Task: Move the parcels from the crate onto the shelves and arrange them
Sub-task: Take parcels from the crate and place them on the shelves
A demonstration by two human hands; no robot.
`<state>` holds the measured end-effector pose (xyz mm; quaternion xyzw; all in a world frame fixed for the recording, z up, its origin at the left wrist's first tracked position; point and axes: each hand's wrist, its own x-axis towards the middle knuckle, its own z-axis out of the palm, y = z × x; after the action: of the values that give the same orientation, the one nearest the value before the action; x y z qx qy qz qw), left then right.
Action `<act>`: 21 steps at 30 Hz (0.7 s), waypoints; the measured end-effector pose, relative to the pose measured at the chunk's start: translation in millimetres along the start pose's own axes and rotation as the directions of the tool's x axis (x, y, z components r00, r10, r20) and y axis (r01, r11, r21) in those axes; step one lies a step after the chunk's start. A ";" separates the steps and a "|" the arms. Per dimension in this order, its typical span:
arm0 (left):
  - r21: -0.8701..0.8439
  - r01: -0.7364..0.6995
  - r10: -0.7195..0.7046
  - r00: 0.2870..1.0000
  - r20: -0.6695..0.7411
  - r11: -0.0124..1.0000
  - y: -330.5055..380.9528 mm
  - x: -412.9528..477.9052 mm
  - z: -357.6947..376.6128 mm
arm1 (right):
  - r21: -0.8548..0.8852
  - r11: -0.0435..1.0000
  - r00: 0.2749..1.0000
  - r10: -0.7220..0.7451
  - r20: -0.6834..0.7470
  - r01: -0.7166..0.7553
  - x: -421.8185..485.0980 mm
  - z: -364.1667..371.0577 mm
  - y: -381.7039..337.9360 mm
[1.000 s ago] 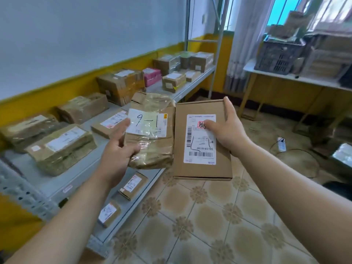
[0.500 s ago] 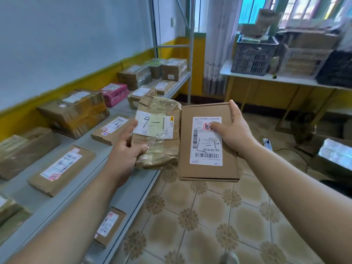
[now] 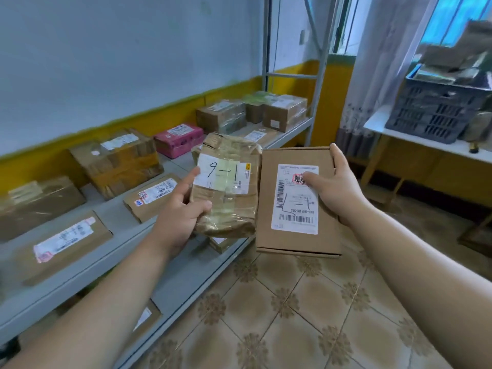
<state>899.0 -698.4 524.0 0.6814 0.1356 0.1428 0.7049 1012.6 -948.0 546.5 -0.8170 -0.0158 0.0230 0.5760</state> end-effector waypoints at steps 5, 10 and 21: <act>0.016 0.009 -0.008 0.998 -0.066 1.000 -10.1 50.3 9.3 | -0.008 1.000 0.997 -0.011 0.081 0.012 73.2 17.2 5.2; 0.035 0.018 -0.015 0.995 -0.101 0.999 -27.6 120.5 22.6 | -0.045 0.999 0.992 0.007 0.127 -0.001 150.7 33.2 8.5; 0.057 0.066 -0.052 0.974 -0.222 0.996 -37.4 200.9 69.3 | -0.075 0.997 0.967 0.018 0.255 0.001 278.5 41.0 19.4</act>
<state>1111.7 -685.9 489.7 0.6793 0.2377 0.1921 0.6672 1288.4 -901.4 509.0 -0.8283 -0.0872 0.1297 0.5381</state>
